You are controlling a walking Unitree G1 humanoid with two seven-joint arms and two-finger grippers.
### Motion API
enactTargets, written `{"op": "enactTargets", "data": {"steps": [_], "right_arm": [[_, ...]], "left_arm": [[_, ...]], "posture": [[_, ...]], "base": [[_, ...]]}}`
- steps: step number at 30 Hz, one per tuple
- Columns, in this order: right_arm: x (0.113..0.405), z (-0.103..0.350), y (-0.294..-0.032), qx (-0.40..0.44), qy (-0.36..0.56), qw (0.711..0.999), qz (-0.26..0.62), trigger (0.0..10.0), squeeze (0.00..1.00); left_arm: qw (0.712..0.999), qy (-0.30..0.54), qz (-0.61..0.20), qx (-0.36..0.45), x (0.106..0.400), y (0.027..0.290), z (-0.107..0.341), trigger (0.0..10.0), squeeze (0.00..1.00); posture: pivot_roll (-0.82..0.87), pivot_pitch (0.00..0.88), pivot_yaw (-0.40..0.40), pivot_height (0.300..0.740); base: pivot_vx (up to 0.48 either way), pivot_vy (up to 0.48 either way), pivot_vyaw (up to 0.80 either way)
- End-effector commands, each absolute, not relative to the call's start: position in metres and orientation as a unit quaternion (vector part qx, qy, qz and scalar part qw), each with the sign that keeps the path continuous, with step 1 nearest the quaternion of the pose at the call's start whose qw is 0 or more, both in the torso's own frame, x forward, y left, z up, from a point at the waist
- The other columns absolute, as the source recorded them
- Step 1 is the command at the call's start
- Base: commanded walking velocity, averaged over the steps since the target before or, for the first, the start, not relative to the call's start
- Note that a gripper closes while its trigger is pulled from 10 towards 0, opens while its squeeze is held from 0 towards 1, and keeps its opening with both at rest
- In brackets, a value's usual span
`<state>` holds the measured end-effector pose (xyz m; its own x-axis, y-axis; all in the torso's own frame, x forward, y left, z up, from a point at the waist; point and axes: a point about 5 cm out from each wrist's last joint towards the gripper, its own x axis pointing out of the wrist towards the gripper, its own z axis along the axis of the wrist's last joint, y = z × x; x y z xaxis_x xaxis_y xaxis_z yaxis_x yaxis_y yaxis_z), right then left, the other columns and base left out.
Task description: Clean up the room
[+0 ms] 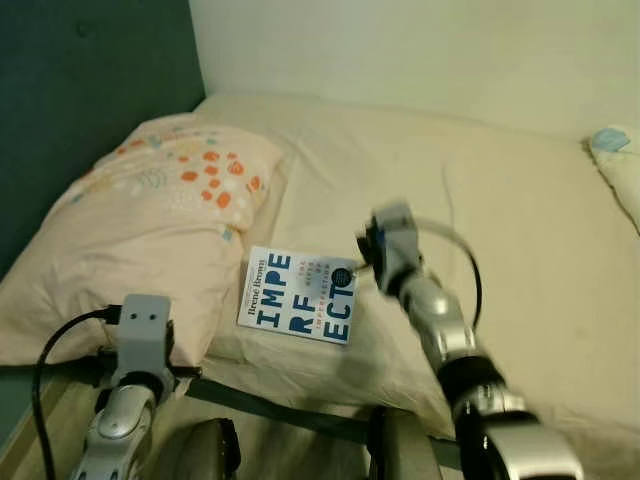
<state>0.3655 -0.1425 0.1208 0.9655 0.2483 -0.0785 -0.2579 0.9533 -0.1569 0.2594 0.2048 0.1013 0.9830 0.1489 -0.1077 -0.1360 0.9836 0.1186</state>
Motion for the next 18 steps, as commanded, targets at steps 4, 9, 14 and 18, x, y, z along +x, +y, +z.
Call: {"op": "enactTargets", "data": {"steps": [4, 9, 14, 18], "right_arm": [[0.338, 0.102, -0.140, -0.089, 0.010, 0.990, 0.108, 10.0, 0.00], [0.310, 0.078, -0.131, -0.063, 0.010, 0.993, 0.096, 10.0, 0.00], [0.300, 0.077, -0.131, -0.062, 0.009, 0.994, 0.088, 10.0, 0.00], [0.299, 0.078, -0.138, -0.050, 0.014, 0.996, 0.079, 10.0, 0.00]], "left_arm": [[0.996, 0.053, 0.059, 0.049, 0.258, 0.189, 0.091, 10.0, 0.00], [1.000, 0.019, -0.015, 0.004, 0.259, 0.164, 0.097, 10.0, 0.00], [0.996, -0.007, -0.089, -0.033, 0.257, 0.145, 0.105, 10.0, 0.00], [0.993, -0.011, -0.116, -0.030, 0.257, 0.137, 0.106, 10.0, 0.00]], "posture": [[-0.02, 0.080, -0.014, 0.577], [-0.03, 0.070, -0.006, 0.577], [-0.04, 0.069, 0.001, 0.577], [-0.04, 0.069, 0.003, 0.581]], "base": [[0.000, 0.000, 0.00], [0.000, 0.000, 0.00], [0.000, 0.000, 0.00], [0.000, 0.000, 0.00]]}}
